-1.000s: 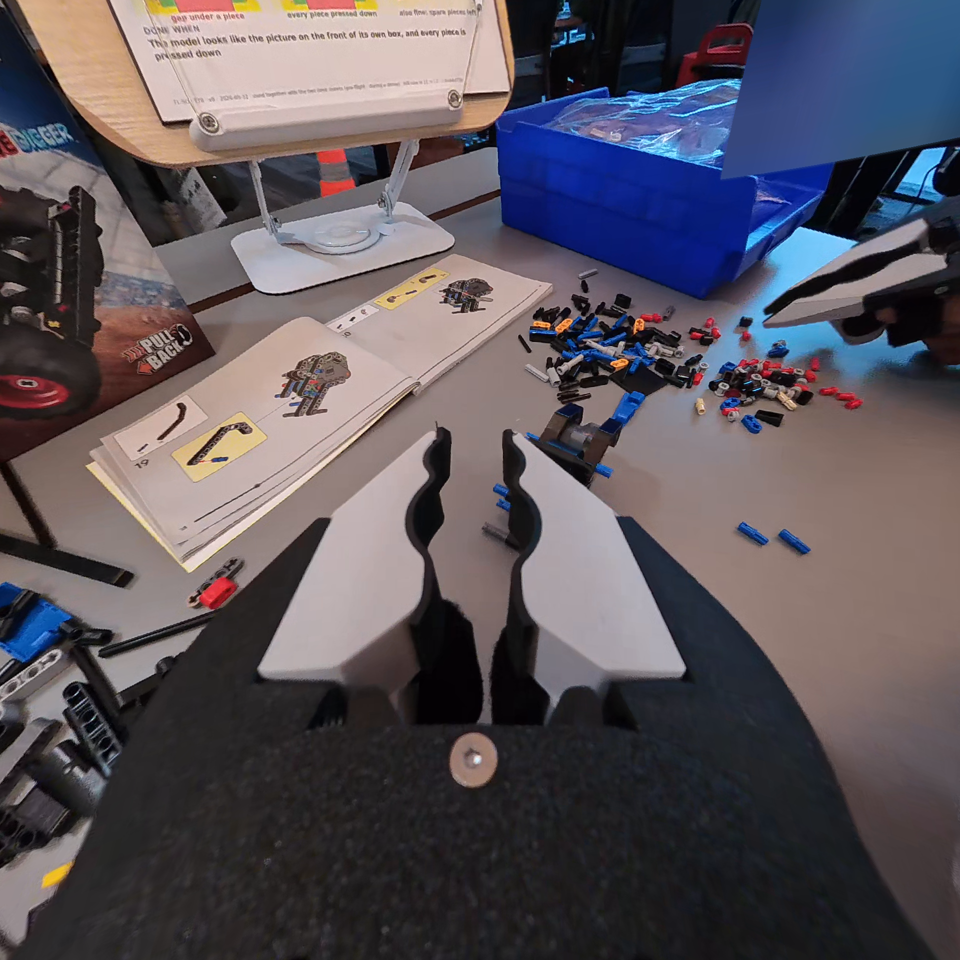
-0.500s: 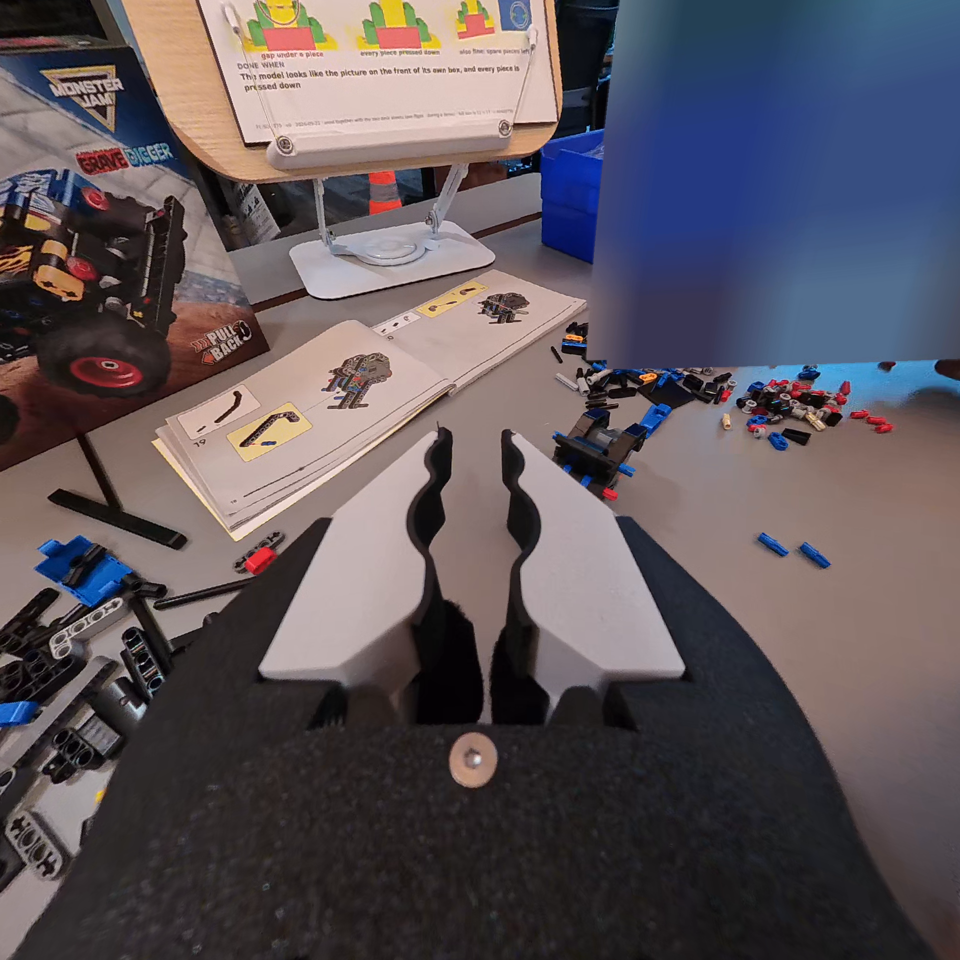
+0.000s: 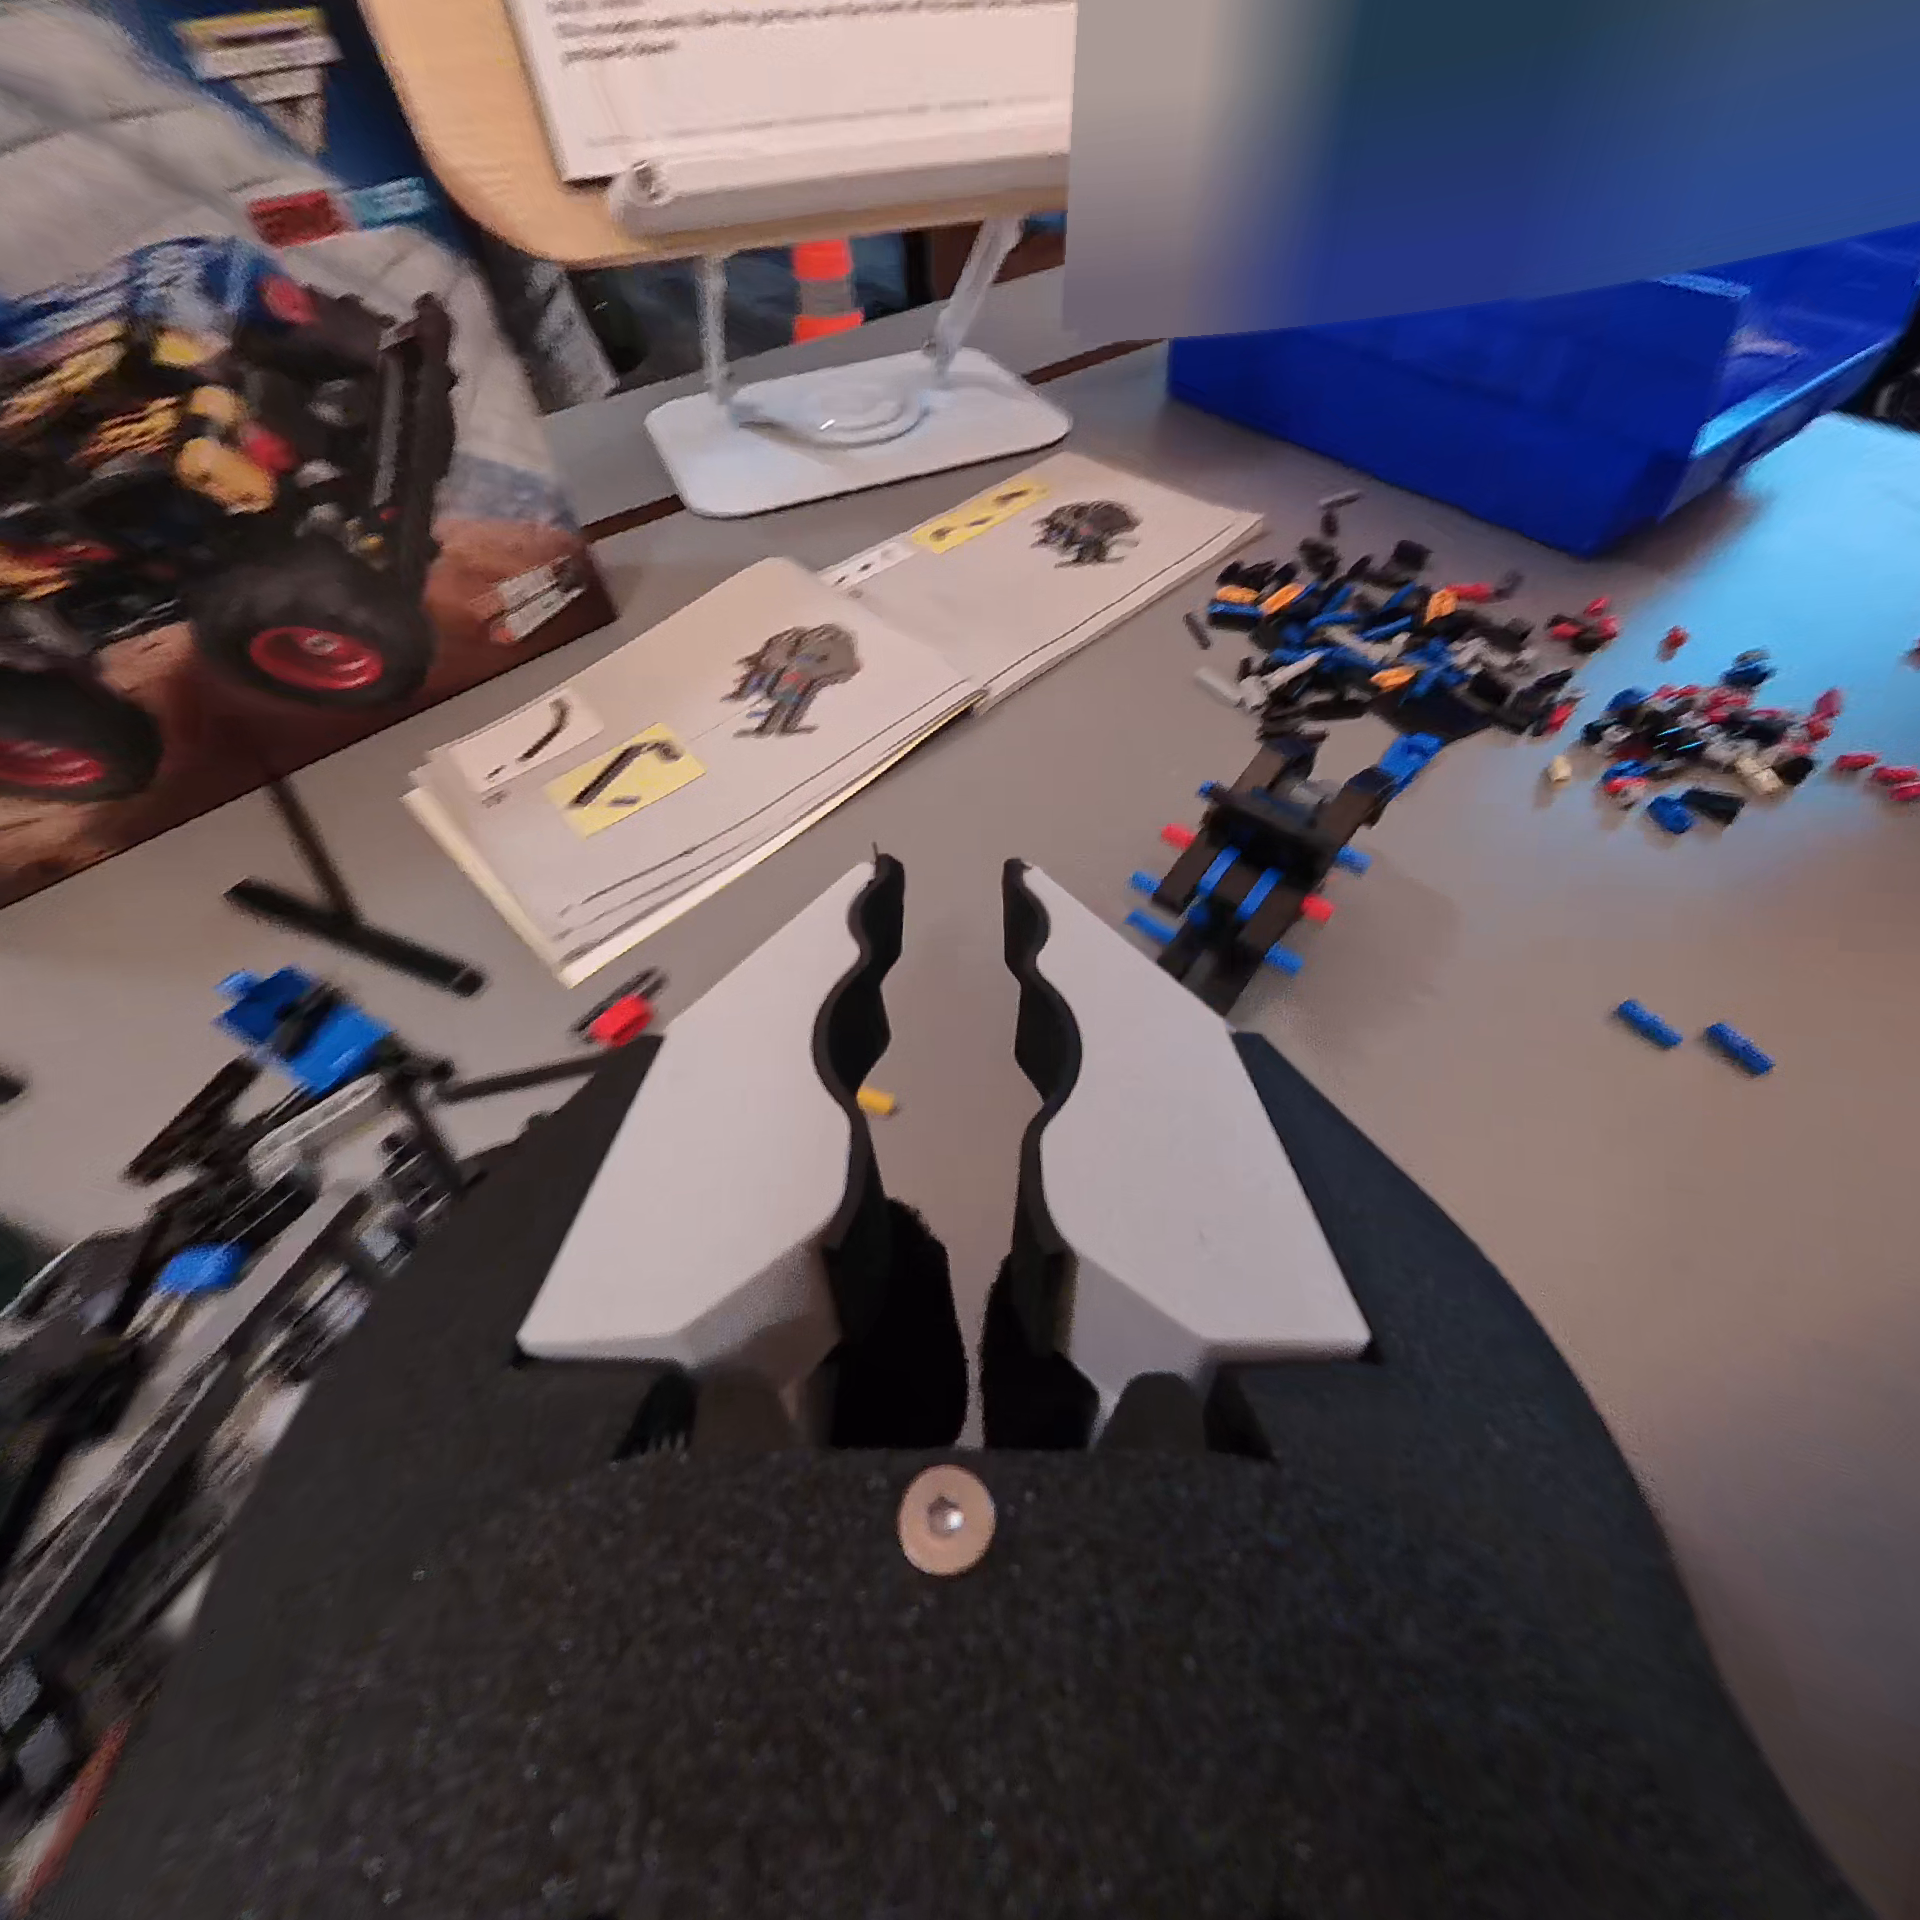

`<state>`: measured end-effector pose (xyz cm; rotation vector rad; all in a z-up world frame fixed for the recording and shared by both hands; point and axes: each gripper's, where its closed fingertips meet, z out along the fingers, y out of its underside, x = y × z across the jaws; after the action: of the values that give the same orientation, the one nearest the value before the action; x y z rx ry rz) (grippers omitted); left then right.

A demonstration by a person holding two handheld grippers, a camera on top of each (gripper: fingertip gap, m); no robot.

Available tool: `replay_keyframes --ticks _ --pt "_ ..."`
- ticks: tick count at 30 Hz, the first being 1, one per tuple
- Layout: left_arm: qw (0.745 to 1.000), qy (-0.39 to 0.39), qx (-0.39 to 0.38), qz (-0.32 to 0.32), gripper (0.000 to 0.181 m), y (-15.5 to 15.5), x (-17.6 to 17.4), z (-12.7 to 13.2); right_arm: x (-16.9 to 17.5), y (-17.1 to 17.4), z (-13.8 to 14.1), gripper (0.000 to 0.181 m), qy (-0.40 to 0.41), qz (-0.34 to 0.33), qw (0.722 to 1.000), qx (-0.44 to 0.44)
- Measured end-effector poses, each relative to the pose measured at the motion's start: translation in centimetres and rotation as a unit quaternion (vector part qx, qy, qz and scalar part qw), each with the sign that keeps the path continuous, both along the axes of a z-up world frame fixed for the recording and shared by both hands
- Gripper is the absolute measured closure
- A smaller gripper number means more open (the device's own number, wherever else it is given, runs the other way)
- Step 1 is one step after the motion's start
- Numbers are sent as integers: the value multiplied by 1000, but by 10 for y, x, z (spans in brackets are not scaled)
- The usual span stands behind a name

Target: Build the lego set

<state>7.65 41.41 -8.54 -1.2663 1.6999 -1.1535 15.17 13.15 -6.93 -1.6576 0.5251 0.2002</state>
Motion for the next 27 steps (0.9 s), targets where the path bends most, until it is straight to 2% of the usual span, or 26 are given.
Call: replay_keyframes --ticks 2,6,9,12,16,19,24,27 --pt "999 8 18 31 164 20 -19 4 -3 9 -18 175 -35 -5 996 -80" --pt "993 13 46 111 164 67 -61 16 -7 36 -40 175 -89 16 979 -180" --pt "983 12 66 174 164 99 -91 21 5 47 -50 175 -133 3 962 -237" --pt "972 22 68 224 164 124 -118 14 24 44 -58 175 -171 -38 939 -296" --pt "966 42 35 254 164 139 -142 -1 54 21 -63 175 -225 -124 884 -390" --pt "962 48 30 266 164 146 -154 -8 52 6 -69 175 -194 -135 886 -400" --pt "961 45 -3 271 164 157 -156 -11 48 -47 -84 175 -146 -182 871 -432" --pt "961 44 0 275 164 164 -155 -11 42 -64 -94 175 -103 -191 881 -420"
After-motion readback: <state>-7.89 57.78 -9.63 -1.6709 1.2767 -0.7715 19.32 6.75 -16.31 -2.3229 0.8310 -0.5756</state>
